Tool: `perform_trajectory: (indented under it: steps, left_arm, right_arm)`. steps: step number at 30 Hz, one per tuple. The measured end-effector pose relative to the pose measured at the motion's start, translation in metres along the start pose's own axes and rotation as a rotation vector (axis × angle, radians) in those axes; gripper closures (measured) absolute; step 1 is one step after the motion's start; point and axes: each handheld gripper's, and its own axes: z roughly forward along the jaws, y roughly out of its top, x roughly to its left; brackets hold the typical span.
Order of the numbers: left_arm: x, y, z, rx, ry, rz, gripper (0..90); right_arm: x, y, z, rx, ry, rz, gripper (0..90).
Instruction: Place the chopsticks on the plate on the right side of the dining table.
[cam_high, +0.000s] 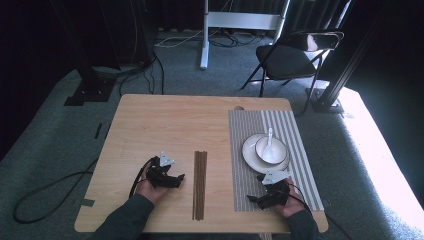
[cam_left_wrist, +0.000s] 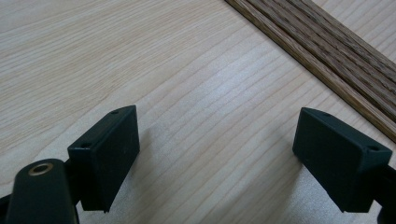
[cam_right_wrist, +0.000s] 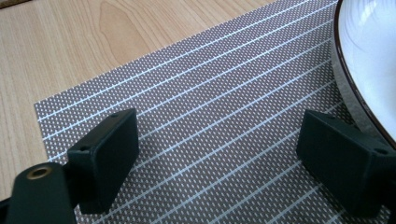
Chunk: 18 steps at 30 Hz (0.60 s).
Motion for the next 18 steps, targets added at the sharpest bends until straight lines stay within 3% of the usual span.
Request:
perform_trajectory:
  steps: [18]
  left_arm:
    - [0.0008,-0.0010,-0.0005,-0.008,-0.008,0.010,15.7]
  right_arm:
    - [-0.0001,0.0000,0.0000,0.000,0.000,-0.001,12.3]
